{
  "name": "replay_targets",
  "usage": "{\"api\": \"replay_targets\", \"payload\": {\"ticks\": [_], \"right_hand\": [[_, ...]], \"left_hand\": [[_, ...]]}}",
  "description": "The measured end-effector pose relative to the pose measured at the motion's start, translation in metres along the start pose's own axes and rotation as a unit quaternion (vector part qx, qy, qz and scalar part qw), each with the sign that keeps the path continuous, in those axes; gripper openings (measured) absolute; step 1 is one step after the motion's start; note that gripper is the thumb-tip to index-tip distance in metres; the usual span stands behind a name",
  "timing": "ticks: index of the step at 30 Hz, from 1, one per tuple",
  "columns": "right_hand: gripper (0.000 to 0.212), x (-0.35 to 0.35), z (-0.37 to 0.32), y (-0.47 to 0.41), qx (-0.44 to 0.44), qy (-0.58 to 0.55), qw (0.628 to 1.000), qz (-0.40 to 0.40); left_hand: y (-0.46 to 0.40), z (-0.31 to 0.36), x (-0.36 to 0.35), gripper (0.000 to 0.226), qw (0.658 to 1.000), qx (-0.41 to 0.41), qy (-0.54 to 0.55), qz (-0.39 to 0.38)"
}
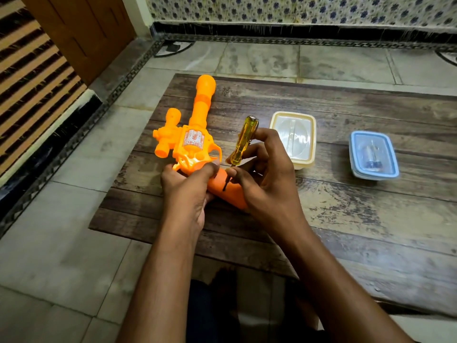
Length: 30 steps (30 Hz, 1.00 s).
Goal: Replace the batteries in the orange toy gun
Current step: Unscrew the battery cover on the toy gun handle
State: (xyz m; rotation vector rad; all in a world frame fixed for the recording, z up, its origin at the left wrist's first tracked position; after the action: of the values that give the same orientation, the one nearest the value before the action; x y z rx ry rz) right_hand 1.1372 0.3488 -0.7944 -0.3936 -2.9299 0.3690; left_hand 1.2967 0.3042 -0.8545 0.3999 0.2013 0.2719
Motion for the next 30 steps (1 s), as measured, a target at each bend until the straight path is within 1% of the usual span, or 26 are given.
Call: {"api": "replay_targets", "payload": {"ticks": [4, 5, 8, 10, 13, 16, 18, 21, 24, 25, 27, 28, 30], "right_hand": [[0.051, -0.001, -0.003, 0.0, 0.013, 0.021, 1.0, -0.012], [0.056, -0.002, -0.007, 0.001, 0.03, 0.034, 0.999, -0.016], [0.082, -0.004, -0.023, 0.004, 0.08, 0.06, 0.994, -0.041], [0.09, -0.005, -0.031, 0.006, 0.105, 0.079, 0.99, -0.059], [0.085, -0.009, -0.034, 0.006, 0.12, 0.112, 0.983, -0.076], [0.078, -0.011, -0.039, 0.009, 0.136, 0.115, 0.981, -0.076], [0.07, -0.008, -0.046, 0.01, 0.168, 0.112, 0.978, -0.056], [0.049, 0.0, -0.054, 0.012, 0.219, 0.12, 0.968, 0.003], [0.042, 0.001, -0.059, 0.016, 0.251, 0.135, 0.958, 0.042], [0.043, 0.001, -0.059, 0.017, 0.253, 0.132, 0.957, 0.046], [0.046, 0.001, -0.059, 0.016, 0.25, 0.115, 0.96, 0.049], [0.048, 0.001, -0.059, 0.016, 0.249, 0.107, 0.961, 0.047], [0.054, -0.002, -0.06, 0.016, 0.252, 0.097, 0.962, 0.037]], "left_hand": [[-0.001, -0.001, 0.001, 0.059, 1.0, -0.004, -0.004, 0.005], [-0.001, -0.001, 0.001, 0.058, 1.0, -0.006, -0.005, 0.005], [-0.003, -0.001, 0.003, 0.059, 1.0, -0.01, -0.011, 0.014], [-0.003, -0.002, 0.004, 0.063, 1.0, -0.009, -0.007, 0.018], [-0.004, -0.002, 0.003, 0.073, 1.0, -0.01, 0.009, 0.01], [-0.005, -0.002, 0.003, 0.07, 1.0, -0.015, 0.015, -0.001], [-0.005, -0.002, 0.003, 0.065, 1.0, -0.019, 0.01, -0.004], [-0.005, -0.002, 0.002, 0.071, 1.0, -0.027, 0.015, -0.004], [-0.003, 0.0, 0.001, 0.073, 0.999, -0.037, 0.014, 0.003], [-0.003, -0.001, 0.001, 0.069, 0.999, -0.038, 0.016, 0.003], [-0.006, -0.003, 0.001, 0.048, 0.999, -0.04, 0.019, -0.004], [-0.007, -0.004, 0.0, 0.042, 0.999, -0.04, 0.019, -0.006], [-0.01, -0.006, 0.001, 0.039, 0.999, -0.035, 0.009, -0.001]]}}
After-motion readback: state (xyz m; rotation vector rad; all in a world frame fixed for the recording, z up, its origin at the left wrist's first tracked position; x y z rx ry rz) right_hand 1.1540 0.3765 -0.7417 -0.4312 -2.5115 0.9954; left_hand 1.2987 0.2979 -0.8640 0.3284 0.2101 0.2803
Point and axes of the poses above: each hand's wrist, its own y-axis away from the middle knuckle, its own x-axis out of the back of the hand, z = x × y, the point moved 8 cm from there along -y, towards the middle knuckle, and after that the axes turned 1 degree about -y, right-handed, at the moved point
